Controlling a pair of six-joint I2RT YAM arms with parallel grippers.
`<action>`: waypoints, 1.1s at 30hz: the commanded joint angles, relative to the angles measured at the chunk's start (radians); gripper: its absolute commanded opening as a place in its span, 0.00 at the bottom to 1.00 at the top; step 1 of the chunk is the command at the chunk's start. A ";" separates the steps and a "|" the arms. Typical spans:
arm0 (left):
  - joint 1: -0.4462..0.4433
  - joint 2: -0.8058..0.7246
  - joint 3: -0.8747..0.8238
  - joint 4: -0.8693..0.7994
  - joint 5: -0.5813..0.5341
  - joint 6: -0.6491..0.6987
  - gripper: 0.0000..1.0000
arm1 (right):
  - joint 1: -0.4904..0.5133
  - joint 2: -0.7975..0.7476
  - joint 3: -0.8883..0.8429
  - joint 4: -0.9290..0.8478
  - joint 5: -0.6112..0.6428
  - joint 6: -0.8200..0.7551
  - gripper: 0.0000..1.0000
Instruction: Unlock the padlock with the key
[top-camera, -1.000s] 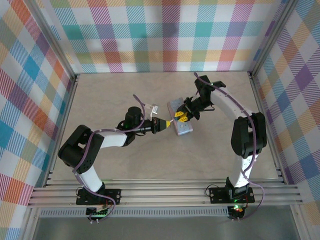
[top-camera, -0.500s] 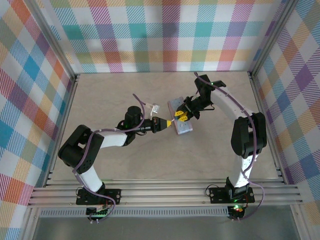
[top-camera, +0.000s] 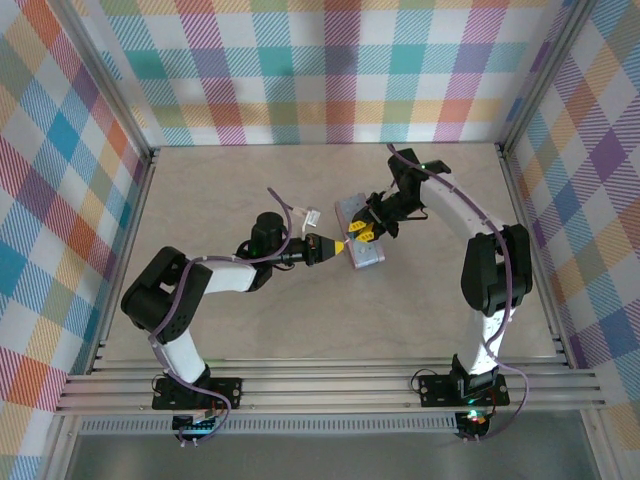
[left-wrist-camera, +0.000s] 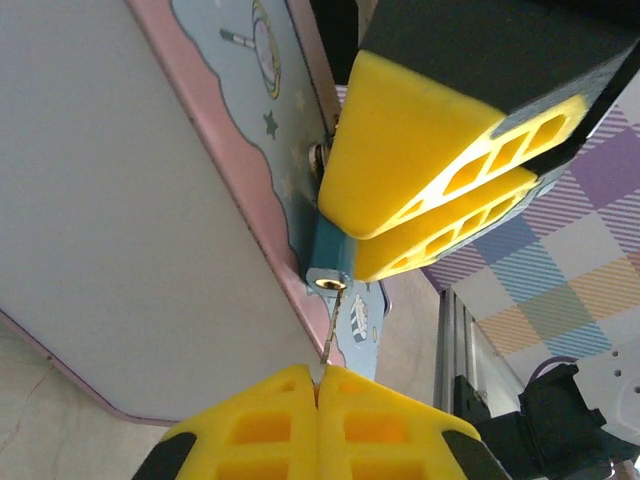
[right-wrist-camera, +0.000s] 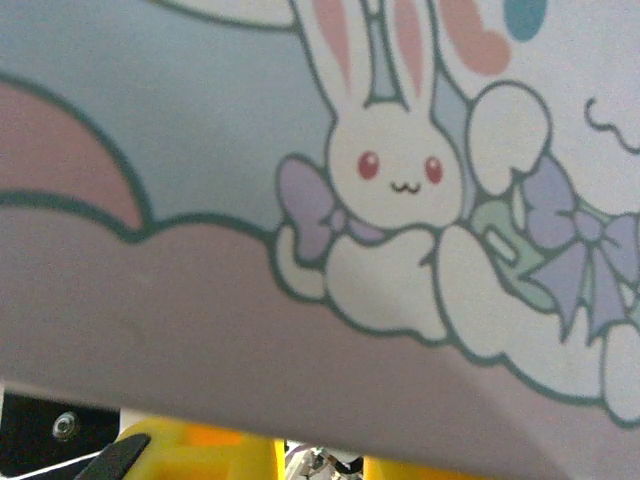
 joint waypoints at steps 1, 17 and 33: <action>0.008 0.020 0.024 0.054 0.022 -0.019 0.00 | 0.008 0.003 0.039 0.003 -0.027 0.001 0.00; 0.012 0.026 0.016 0.116 0.008 -0.064 0.00 | 0.008 0.003 0.036 -0.005 -0.022 -0.011 0.00; 0.004 0.087 0.064 0.208 0.017 -0.155 0.00 | 0.010 0.006 0.036 0.006 -0.034 -0.006 0.00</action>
